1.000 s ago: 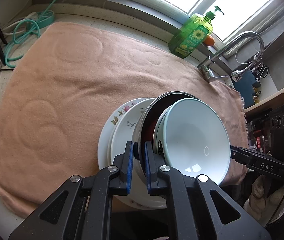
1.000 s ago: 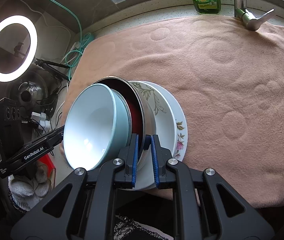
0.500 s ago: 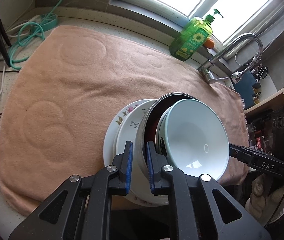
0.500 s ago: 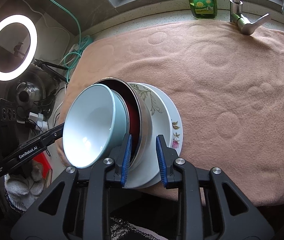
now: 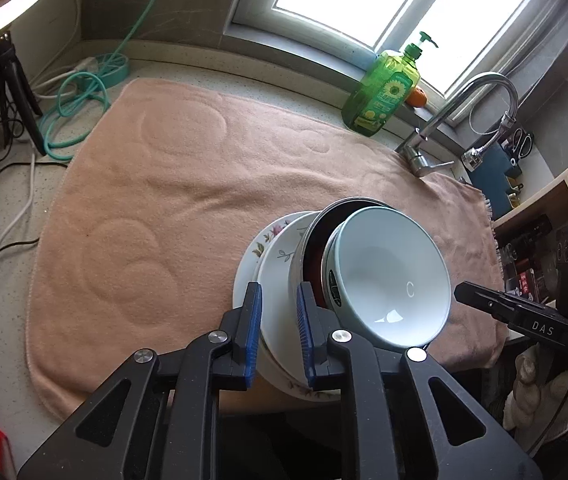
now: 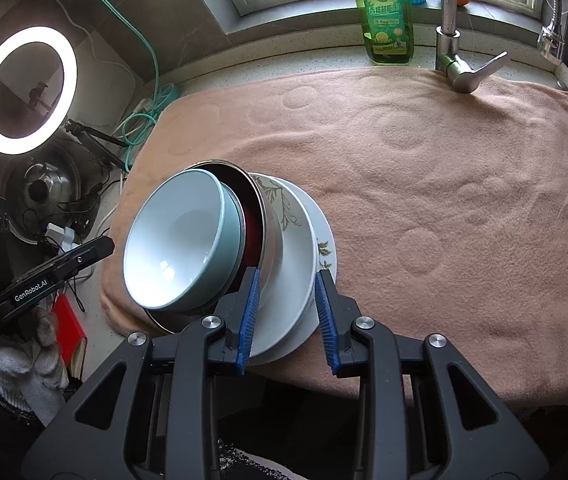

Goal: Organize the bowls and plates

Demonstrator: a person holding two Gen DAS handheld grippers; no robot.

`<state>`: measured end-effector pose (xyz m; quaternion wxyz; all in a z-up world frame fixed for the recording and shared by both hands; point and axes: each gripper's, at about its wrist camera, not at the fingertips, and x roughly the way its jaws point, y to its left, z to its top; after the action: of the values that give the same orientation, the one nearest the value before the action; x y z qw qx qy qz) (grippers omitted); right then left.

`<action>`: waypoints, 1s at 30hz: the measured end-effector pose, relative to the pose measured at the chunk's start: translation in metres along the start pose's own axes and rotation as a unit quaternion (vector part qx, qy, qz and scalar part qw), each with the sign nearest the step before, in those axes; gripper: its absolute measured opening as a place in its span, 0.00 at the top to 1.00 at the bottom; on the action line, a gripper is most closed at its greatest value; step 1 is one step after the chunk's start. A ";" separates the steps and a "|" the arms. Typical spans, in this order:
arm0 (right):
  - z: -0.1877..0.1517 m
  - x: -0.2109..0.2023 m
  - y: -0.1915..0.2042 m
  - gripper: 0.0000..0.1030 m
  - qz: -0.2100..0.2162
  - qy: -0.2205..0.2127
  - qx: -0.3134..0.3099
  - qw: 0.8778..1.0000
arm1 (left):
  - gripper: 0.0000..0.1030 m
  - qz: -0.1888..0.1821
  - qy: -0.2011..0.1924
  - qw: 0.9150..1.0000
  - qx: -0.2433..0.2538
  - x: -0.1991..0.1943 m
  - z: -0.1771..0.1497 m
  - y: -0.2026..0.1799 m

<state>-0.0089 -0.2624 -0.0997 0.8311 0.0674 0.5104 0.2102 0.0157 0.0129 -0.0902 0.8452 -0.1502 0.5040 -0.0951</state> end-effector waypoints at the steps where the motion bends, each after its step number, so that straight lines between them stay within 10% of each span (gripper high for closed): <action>1: -0.002 -0.003 0.001 0.57 -0.007 -0.005 -0.006 1.000 | 0.75 0.003 -0.003 1.000 0.005 -0.002 -0.001 -0.002; 8: -0.009 -0.024 0.013 0.19 -0.051 -0.046 -0.040 0.997 | 0.51 0.013 -0.015 0.999 0.034 -0.014 -0.011 -0.014; 14: -0.014 -0.036 0.026 0.19 -0.082 -0.073 -0.065 0.992 | 0.33 0.014 -0.041 0.998 0.047 -0.028 -0.017 -0.026; 30: -0.022 -0.053 0.038 0.19 -0.093 -0.101 -0.064 0.988 | 0.32 0.047 -0.041 0.997 0.041 -0.035 -0.025 -0.026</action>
<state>-0.0595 -0.2527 -0.0545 0.8970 -0.0134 0.4133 0.1561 -0.0235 -0.0049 -0.0636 0.8740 -0.0949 0.4714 -0.0697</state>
